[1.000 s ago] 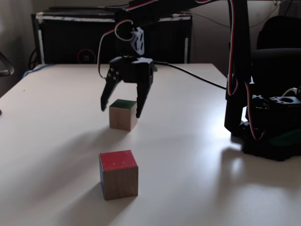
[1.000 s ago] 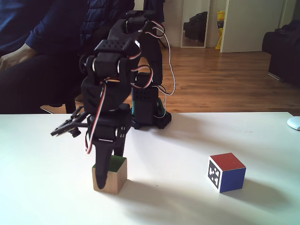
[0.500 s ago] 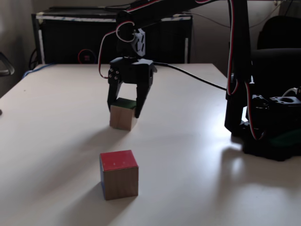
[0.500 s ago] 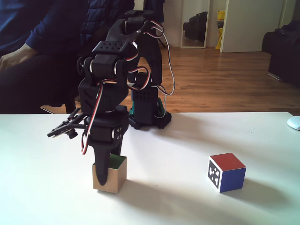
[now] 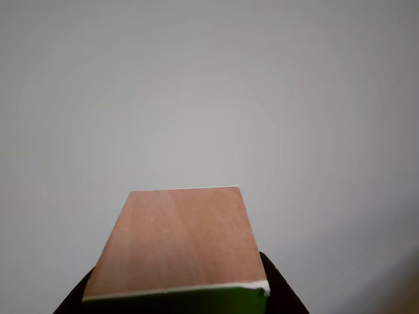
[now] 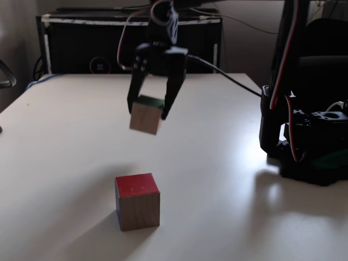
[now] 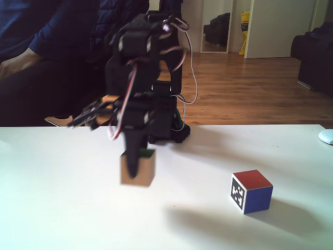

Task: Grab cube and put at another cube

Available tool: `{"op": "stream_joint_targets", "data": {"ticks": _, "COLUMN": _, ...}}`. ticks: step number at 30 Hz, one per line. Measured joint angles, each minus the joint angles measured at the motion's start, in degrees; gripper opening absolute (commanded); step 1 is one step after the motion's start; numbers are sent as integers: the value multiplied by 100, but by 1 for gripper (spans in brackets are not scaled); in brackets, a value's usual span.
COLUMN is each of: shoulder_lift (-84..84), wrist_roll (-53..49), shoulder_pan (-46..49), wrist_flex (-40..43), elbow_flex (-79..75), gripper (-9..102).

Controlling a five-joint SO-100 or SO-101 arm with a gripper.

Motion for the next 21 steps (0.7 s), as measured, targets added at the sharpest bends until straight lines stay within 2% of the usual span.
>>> {"op": "stream_joint_targets", "data": {"ticks": 9, "shoulder_lift": 1389, "wrist_roll": 773, "shoulder_pan": -1503, "wrist_flex": 1081, "elbow_flex": 114, "gripper": 6}}
{"op": "stream_joint_targets", "data": {"ticks": 21, "shoulder_lift": 1582, "wrist_roll": 1828, "shoulder_pan": -3305, "wrist_flex": 1345, "elbow_flex": 105, "gripper": 6}}
